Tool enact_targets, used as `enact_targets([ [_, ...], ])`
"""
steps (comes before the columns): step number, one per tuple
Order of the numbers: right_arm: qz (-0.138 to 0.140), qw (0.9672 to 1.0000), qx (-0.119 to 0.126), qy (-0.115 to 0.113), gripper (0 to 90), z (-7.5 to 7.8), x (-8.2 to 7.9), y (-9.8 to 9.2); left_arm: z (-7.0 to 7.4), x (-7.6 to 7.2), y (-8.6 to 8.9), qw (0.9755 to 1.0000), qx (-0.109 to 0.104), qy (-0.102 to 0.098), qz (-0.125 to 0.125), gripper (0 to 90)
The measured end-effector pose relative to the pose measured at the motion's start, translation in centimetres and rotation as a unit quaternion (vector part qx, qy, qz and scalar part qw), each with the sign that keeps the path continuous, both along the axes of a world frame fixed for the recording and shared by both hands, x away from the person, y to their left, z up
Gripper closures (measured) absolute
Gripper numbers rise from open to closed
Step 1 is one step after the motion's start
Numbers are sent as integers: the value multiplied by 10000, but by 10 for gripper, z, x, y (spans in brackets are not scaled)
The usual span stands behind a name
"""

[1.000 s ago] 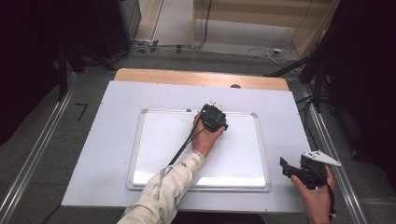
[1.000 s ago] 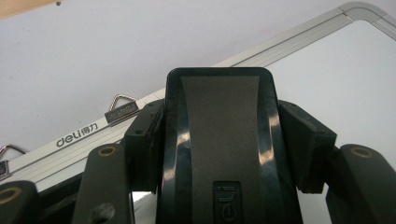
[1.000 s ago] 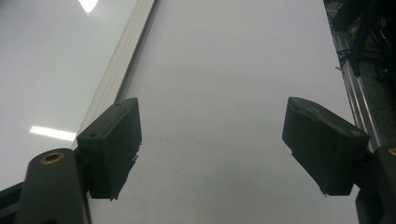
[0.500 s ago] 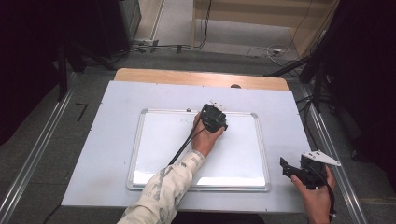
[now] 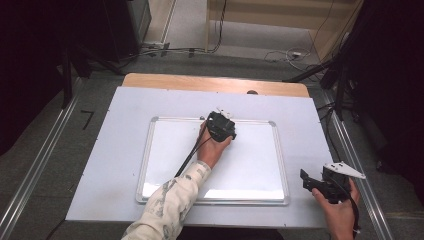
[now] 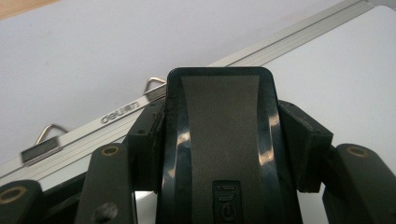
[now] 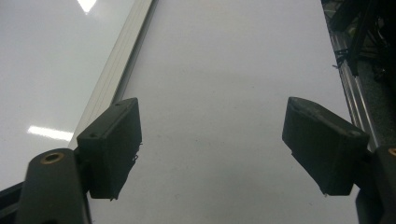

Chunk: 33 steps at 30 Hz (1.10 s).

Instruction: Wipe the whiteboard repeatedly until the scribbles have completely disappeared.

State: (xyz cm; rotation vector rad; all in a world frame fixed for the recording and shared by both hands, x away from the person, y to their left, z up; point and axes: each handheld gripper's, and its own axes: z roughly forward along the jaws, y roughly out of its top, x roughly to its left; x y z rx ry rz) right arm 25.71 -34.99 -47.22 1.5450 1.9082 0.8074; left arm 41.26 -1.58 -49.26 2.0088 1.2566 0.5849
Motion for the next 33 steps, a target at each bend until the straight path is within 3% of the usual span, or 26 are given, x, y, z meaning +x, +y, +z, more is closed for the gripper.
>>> enact_targets([
  [33, -27, 10000, -62, 55, 184, -2, 0, 1, -1, -15, 94, 9991, -5, 22, 425, 411],
])
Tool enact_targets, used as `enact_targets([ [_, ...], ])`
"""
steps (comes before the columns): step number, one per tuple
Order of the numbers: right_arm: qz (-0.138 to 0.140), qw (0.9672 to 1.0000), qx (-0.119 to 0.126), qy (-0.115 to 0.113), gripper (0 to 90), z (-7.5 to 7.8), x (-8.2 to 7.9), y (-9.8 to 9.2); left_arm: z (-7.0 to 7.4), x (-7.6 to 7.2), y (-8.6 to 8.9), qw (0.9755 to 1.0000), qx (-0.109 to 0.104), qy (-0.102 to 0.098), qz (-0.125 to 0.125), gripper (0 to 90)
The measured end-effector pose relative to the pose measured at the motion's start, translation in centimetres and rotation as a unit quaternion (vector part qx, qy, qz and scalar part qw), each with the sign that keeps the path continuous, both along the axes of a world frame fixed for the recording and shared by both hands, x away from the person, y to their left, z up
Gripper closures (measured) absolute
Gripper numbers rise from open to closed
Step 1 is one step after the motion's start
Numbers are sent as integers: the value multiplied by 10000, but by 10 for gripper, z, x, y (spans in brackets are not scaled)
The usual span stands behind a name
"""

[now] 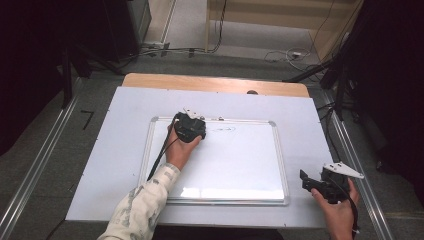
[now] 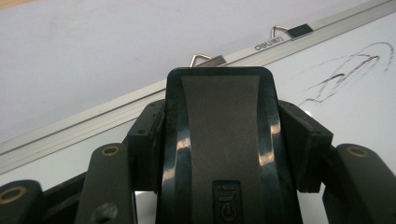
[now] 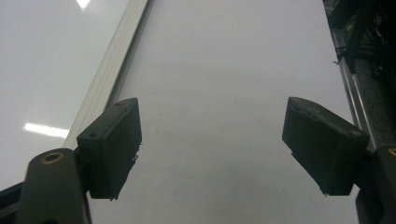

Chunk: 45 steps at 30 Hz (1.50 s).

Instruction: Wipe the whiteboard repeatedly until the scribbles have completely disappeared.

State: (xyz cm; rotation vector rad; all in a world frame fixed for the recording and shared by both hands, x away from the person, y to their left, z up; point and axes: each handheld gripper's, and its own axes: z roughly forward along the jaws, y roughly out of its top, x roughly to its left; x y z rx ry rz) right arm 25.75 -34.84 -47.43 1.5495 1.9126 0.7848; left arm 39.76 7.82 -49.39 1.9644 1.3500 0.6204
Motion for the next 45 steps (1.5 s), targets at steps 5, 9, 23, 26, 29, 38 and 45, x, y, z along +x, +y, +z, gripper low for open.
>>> enact_targets([
  [5, -10, 10000, -9, -1, 185, 0, 0, 0, 0, 0, 8, 10000, -31, -2, 44, 410],
  [9, 7, 10000, -13, 2, 184, 0, 1, 1, 0, 0, 8, 10000, -41, 0, 37, 408],
  [23, 38, 10000, -26, 9, 184, 0, 3, 4, 0, -1, 8, 9999, -25, -106, 98, 378],
  [26, 34, 10000, -18, 3, 184, 0, 3, 3, 0, -1, 9, 9999, -47, -113, 98, 376],
  [29, 44, 10000, -29, 8, 184, 0, 3, 4, 0, -1, 9, 9998, -91, -134, 103, 376],
  [38, 57, 10000, -38, 0, 184, 0, 3, 4, 1, -1, 11, 9999, -17, -130, 110, 412],
  [45, 61, 10000, -36, -2, 184, 0, 3, 4, 1, -1, 10, 9998, 81, -122, 111, 414],
])
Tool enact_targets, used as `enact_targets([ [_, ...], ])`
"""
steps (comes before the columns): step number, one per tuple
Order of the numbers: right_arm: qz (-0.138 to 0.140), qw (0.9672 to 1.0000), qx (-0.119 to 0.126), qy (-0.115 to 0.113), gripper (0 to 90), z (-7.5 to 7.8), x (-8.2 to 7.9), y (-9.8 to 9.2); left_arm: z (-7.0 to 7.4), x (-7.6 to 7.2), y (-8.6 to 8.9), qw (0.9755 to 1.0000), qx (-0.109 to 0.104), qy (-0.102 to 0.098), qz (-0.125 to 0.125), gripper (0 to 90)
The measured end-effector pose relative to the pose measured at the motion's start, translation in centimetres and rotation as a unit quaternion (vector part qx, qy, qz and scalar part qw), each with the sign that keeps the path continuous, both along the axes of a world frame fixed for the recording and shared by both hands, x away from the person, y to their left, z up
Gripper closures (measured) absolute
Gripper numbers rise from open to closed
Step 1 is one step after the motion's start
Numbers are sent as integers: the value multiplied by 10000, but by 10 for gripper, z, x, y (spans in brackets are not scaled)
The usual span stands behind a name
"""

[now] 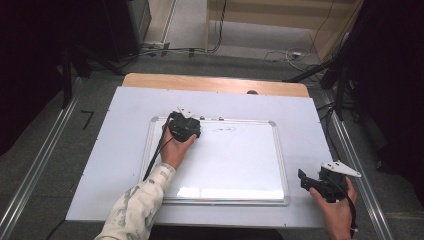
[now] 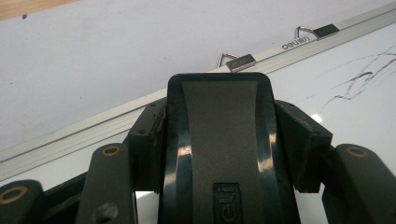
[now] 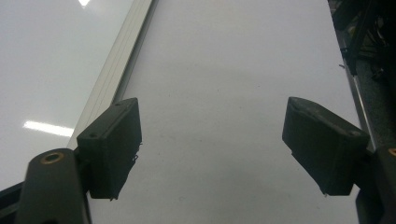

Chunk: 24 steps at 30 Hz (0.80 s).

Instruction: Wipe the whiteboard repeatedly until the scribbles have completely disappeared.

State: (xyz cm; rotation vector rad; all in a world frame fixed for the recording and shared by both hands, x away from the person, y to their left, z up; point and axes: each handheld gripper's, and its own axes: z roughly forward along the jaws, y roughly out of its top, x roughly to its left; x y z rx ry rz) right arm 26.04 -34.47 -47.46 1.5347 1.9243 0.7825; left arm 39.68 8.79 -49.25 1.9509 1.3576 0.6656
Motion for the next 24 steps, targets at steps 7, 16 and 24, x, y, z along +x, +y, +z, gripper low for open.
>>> enact_targets([
  [7, 4, 10000, -12, 1, 184, 0, 0, 1, 0, 2, -6, 10000, 61, -7, -34, 415],
  [16, -2, 10000, 8, -4, 184, 0, 0, 1, 0, 6, -30, 9997, 91, -26, -213, 415],
  [24, 15, 10000, 0, -21, 184, 1, 0, 0, 1, 9, -51, 9992, 101, -28, -386, 415],
])
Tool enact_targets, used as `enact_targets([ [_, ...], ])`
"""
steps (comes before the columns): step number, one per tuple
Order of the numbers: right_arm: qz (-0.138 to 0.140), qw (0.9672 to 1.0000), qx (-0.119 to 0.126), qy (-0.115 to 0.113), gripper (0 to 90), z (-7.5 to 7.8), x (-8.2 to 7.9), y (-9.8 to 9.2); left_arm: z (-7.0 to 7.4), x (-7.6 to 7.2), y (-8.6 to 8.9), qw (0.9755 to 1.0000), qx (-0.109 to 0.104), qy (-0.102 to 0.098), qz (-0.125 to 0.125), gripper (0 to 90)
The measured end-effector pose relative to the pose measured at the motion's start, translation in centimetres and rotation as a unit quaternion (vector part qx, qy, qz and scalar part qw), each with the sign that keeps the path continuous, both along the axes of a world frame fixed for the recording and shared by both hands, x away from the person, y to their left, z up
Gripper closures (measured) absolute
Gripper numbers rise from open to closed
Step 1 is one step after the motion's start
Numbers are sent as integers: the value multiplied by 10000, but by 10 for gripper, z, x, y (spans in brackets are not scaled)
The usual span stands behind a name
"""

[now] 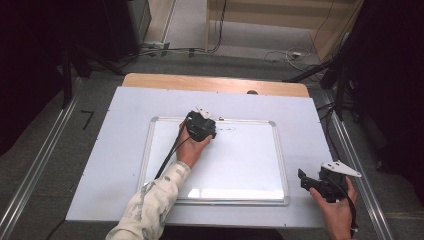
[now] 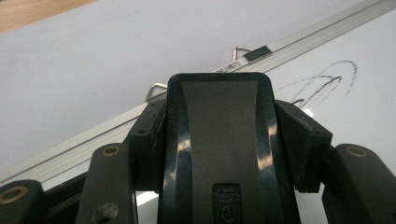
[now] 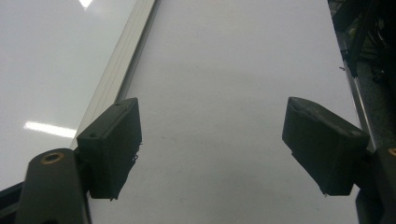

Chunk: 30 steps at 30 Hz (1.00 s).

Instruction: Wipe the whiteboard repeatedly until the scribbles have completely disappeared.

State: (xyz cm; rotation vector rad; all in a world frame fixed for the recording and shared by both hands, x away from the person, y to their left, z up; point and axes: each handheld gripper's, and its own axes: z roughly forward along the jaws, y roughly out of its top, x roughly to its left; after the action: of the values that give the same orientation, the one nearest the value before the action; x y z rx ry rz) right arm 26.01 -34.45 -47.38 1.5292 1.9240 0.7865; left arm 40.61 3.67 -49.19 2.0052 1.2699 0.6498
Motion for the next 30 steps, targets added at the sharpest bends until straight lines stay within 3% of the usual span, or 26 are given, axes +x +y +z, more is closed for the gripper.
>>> enact_targets([
  [30, -2, 10000, 46, 8, 186, 0, -1, -2, 1, 11, -65, 9988, 143, -32, -460, 415],
])
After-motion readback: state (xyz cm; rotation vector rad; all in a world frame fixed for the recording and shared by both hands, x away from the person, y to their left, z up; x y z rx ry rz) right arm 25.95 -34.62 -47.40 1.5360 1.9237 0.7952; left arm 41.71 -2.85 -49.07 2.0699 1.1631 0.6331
